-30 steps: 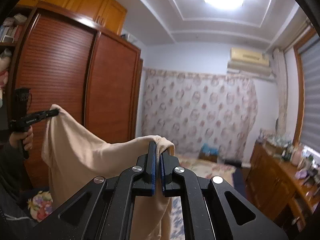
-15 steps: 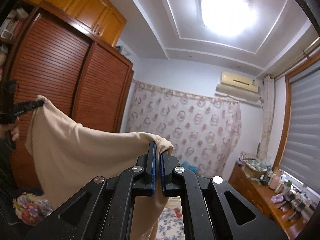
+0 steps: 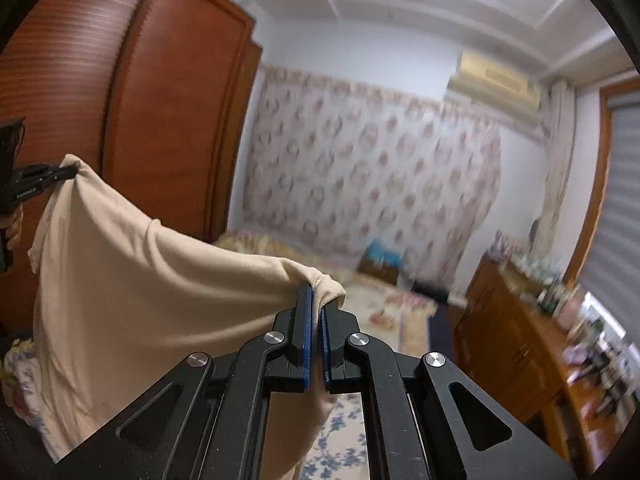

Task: Fold small clothes
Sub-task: 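Lift the folded shirt high off the bed with both grippers, then lower the shirt onto the bed and open both grippers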

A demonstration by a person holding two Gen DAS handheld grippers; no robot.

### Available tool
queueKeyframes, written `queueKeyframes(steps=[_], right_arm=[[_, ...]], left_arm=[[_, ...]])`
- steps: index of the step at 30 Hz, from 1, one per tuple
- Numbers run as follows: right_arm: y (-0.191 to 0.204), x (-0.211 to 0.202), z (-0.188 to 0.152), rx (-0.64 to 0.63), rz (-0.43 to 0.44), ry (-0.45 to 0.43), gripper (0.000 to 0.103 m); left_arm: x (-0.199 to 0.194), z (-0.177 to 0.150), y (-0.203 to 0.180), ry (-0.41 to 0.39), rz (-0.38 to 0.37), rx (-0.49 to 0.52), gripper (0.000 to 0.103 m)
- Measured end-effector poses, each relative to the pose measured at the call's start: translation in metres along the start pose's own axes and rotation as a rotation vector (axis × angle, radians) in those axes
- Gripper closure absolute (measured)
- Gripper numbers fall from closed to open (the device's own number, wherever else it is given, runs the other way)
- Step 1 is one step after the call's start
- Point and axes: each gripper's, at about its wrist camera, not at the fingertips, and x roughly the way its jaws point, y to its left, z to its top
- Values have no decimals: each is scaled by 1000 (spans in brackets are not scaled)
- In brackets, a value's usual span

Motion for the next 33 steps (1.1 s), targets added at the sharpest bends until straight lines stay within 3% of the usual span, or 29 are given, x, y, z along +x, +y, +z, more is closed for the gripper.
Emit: queueKeyframes(steps=[7, 14, 26, 31, 33], right_arm=[[-13, 138, -50, 33, 15, 164, 102], [-34, 243, -91, 86, 28, 340, 102], [-42, 328, -120, 138, 71, 481, 102], [-42, 339, -129, 149, 70, 514, 89], [-46, 343, -132, 166, 74, 524, 76]], left_arm=[[111, -61, 1, 196, -9, -27, 97], [172, -94, -6, 328, -15, -35, 97], [231, -123, -5, 485, -31, -35, 92], [235, -131, 2, 527, -40, -66, 70], [229, -133, 5, 530, -36, -81, 66]])
